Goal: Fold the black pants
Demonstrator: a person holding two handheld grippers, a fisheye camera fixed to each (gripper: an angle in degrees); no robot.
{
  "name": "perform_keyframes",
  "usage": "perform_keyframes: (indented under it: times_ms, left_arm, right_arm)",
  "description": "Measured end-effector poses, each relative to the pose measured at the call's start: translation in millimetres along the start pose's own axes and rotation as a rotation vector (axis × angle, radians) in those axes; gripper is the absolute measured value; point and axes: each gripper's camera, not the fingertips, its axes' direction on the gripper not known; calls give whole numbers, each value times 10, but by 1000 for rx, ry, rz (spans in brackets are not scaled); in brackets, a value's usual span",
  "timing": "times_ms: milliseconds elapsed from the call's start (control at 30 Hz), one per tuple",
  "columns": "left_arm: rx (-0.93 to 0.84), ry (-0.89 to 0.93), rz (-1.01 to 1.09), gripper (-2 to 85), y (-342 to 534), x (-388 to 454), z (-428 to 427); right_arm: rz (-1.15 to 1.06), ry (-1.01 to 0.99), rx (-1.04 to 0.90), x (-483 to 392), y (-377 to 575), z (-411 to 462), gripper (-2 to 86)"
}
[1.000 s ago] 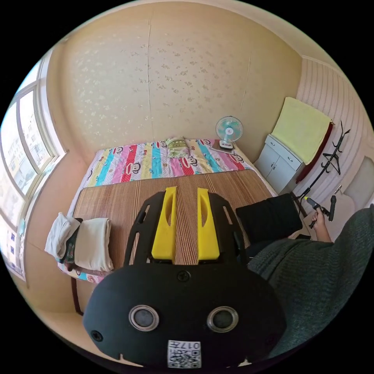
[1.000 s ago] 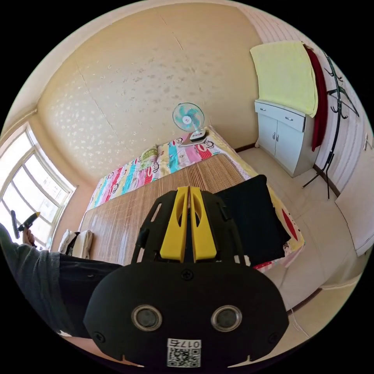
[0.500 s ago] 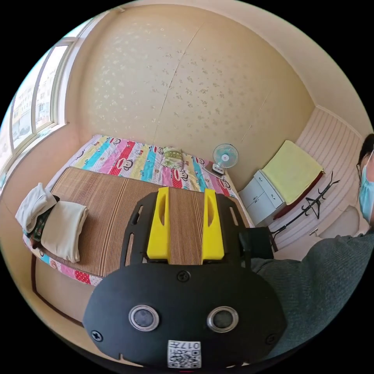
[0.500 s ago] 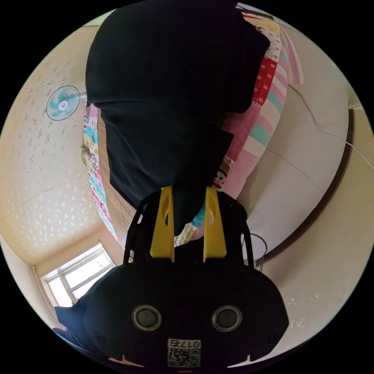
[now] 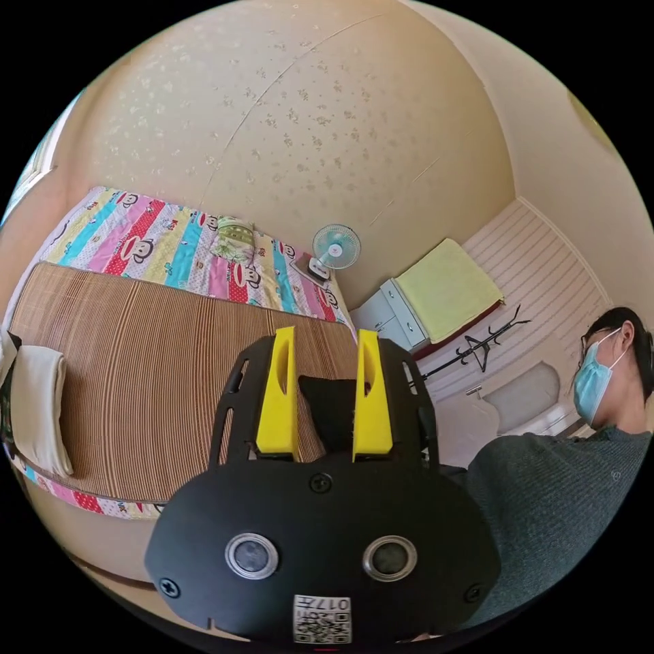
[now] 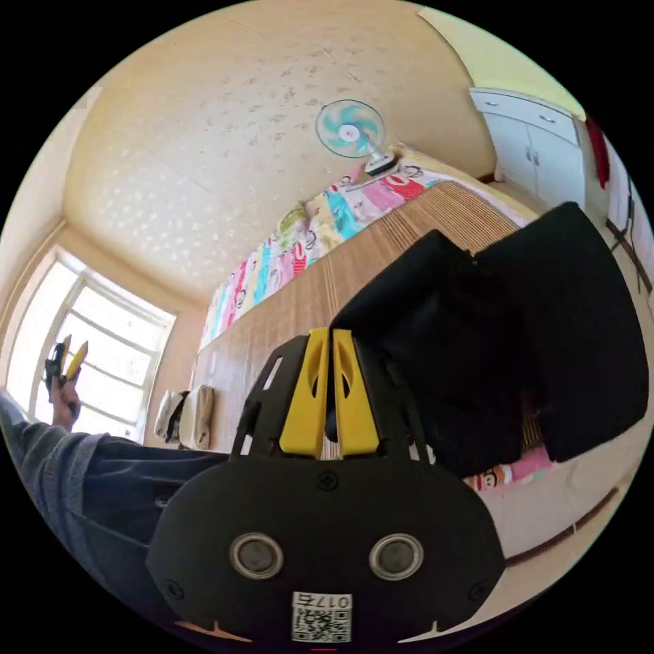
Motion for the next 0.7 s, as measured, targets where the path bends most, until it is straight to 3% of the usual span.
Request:
perform_keyframes:
  times_ms: [67, 167, 233, 300, 467, 533, 700]
  left_arm:
    - [5, 17, 17, 126, -97, 13, 102]
    - [19, 41, 8, 126, -145, -25, 171]
    - [29, 41, 1, 125, -126, -63, 164]
    - [43, 2, -13, 126, -69, -119, 118]
    - [76, -97, -138, 125, 180, -445, -56]
    - [93, -100, -188, 125, 240, -540, -91]
    - [76, -107, -213, 127, 178, -584, 17]
  right_arm:
    - [-110, -330, -5, 21, -223, 115, 8]
    - [64, -61, -127, 394, -361, 339, 13]
    - [214, 19, -142, 734, -276, 326, 19]
    - [424, 134, -126, 1139, 19, 216, 39]
    - [686, 448, -205, 1562, 717, 17, 85]
    - [729, 452, -172, 1625, 926, -53, 95]
    - [830, 181, -92, 2005, 1233, 159, 123]
